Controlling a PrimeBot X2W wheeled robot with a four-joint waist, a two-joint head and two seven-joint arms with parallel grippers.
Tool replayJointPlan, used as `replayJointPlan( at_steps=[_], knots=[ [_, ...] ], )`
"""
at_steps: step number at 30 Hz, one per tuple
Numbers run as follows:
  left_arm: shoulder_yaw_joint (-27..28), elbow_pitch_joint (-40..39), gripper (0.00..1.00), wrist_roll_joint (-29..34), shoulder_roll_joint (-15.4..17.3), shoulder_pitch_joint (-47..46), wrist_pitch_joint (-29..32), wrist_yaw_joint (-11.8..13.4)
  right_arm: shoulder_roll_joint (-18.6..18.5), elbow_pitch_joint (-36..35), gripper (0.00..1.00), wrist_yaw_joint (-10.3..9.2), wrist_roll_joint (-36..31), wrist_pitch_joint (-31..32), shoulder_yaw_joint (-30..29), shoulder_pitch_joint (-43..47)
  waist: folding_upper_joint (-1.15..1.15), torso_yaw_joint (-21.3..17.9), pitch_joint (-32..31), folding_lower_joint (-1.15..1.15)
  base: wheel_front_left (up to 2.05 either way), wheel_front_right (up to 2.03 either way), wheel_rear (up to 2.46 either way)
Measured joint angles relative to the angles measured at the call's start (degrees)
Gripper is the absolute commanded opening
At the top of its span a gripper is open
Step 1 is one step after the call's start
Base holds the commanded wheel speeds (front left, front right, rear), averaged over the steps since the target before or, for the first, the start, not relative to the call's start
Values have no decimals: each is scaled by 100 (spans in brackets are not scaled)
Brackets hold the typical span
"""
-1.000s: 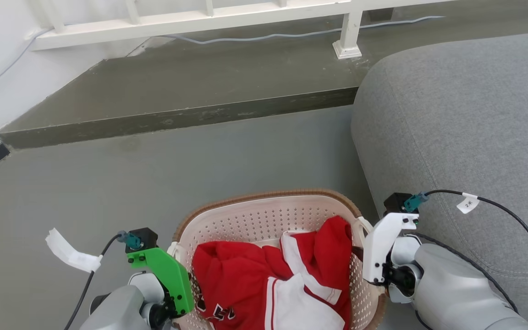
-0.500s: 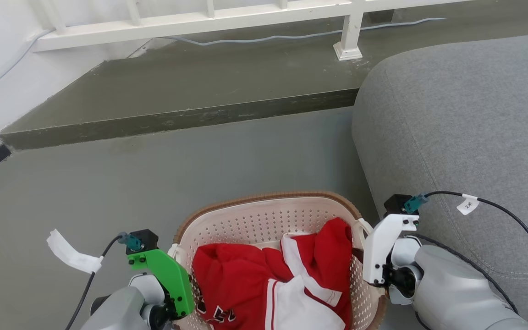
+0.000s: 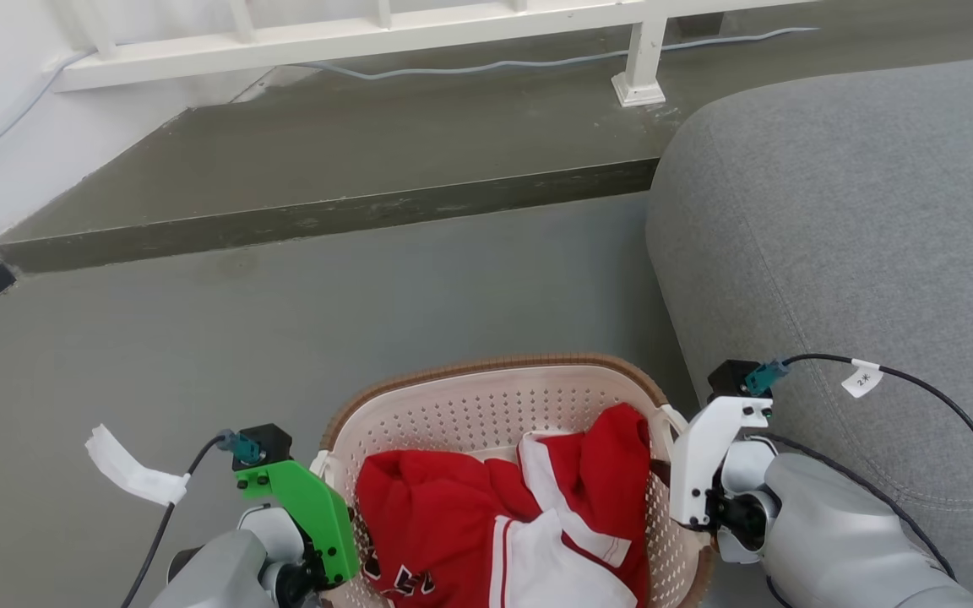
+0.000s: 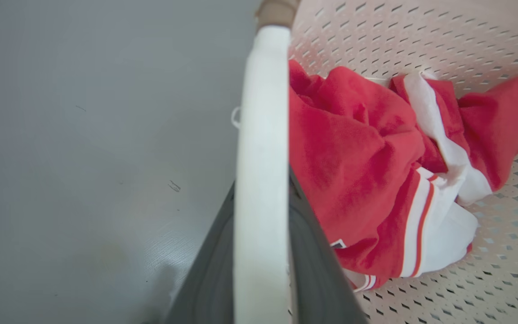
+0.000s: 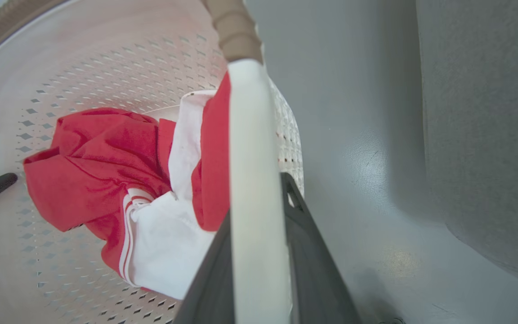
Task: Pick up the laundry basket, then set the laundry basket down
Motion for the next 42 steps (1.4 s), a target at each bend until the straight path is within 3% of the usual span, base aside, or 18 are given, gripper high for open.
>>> replayJointPlan(
  at_steps=[10, 42],
  knots=[
    [-20, -18, 0, -42, 3, -22, -130, 41, -3, -9, 0, 0, -12, -162, 78, -52, 0, -15, 211, 0, 0, 0, 0],
    [38, -65, 0, 234, 30, -1303, -1356, 188, -71, -138, 0, 9, -169, -1718, -104, -1028, 0, 28, 2471, 1, 0, 0, 0]
  ],
)
